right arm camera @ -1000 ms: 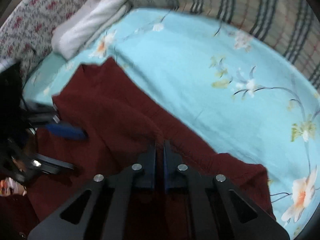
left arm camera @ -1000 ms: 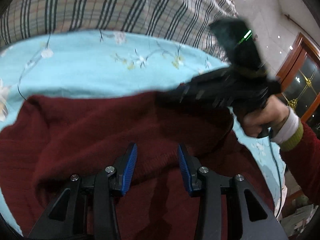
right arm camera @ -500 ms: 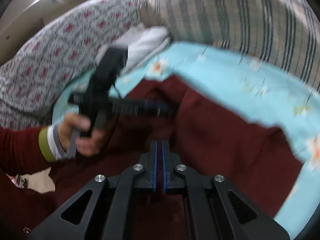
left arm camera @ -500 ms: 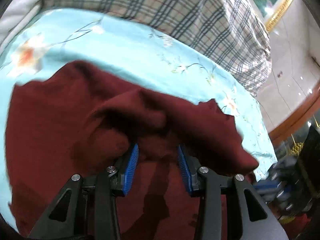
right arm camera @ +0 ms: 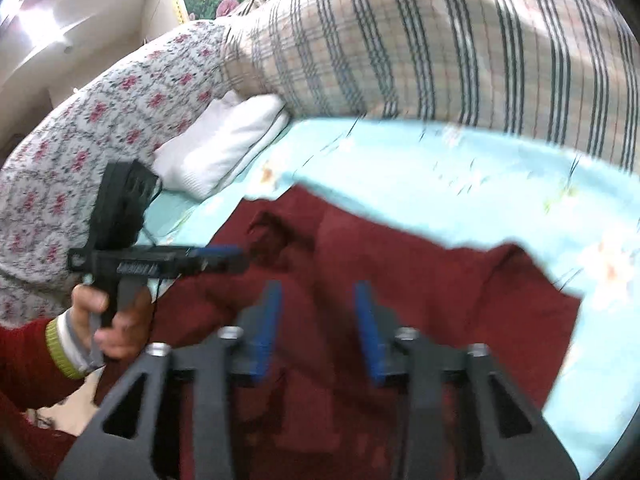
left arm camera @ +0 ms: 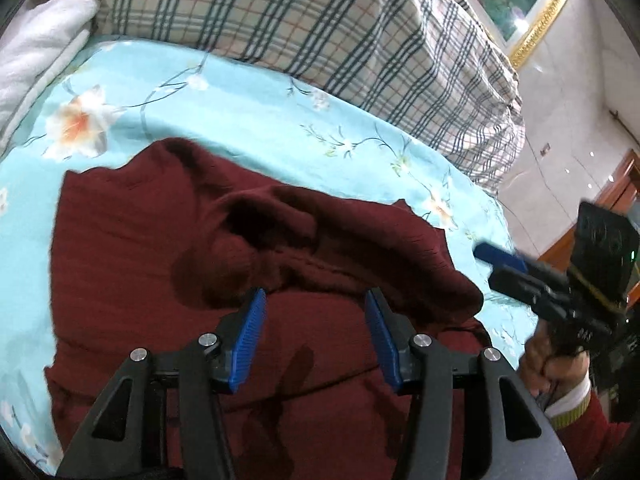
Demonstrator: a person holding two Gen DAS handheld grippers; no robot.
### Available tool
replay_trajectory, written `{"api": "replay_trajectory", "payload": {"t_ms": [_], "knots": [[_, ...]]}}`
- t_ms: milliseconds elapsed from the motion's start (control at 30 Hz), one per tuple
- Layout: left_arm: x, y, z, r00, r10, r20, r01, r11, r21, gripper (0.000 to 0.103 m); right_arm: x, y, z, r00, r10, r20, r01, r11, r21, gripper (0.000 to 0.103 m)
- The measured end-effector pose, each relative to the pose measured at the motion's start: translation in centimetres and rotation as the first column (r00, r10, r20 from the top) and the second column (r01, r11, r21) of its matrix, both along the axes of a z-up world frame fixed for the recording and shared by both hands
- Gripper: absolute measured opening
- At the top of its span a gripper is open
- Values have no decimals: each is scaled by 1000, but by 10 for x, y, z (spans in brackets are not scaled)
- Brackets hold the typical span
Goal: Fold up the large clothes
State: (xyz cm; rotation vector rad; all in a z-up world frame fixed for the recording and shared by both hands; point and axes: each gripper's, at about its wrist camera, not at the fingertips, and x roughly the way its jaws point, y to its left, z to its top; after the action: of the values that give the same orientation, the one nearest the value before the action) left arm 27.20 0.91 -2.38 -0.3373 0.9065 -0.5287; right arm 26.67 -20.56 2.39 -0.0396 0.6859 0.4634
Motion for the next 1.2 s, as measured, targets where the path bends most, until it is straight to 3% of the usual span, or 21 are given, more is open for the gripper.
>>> {"api": "replay_trajectory", "payload": {"t_ms": [100,267,333,367,467,533,567,667,767,833,967,1033,1100,1200], "knots": [[11,-13,1,1000,-18,-1,18,1000,4,52,23,6,-5,1000,4,-29,-6,998,-60,57],[25,-30,-1,999,-53,-9,53,998,31,52,53,14,-26,993,16,-120,-30,993,-113,53],[29,-35,-4,997,-73,-22,73,997,30,52,59,17,-31,988,22,-153,-41,992,-122,13],[30,-38,-7,997,-78,-29,79,996,38,52,60,18,-31,988,18,-155,-38,991,-127,6],[34,-45,-18,996,-67,-58,73,992,104,52,45,10,-11,995,46,-86,-47,999,-13,6],[33,-41,-23,997,-40,-67,47,992,119,52,20,2,9,993,120,-11,-117,987,114,6],[33,-35,-25,997,-23,-76,31,993,110,52,13,3,12,989,146,-6,-144,981,127,6],[28,-15,-32,994,20,-110,-17,999,28,52,-18,23,3,966,251,-53,-249,968,38,6],[16,2,-34,990,51,-133,-55,998,-23,52,-33,32,-25,955,252,-154,-258,966,-17,13],[3,10,-33,989,70,-131,-73,997,-19,57,-39,24,-34,958,225,-177,-228,974,8,23],[-20,28,-27,987,83,-139,-89,995,-42,62,-54,-14,-36,976,136,-168,-110,982,156,26],[-27,34,-19,985,89,-146,-100,992,-74,67,-58,-37,-33,987,24,-159,9,980,198,29],[-28,36,-7,986,76,-146,-93,989,-114,83,-60,-61,-35,980,-98,-172,138,960,243,32],[-21,38,1,985,53,-167,-78,985,-152,87,-61,-90,-46,942,-248,-225,309,904,294,39]]}}
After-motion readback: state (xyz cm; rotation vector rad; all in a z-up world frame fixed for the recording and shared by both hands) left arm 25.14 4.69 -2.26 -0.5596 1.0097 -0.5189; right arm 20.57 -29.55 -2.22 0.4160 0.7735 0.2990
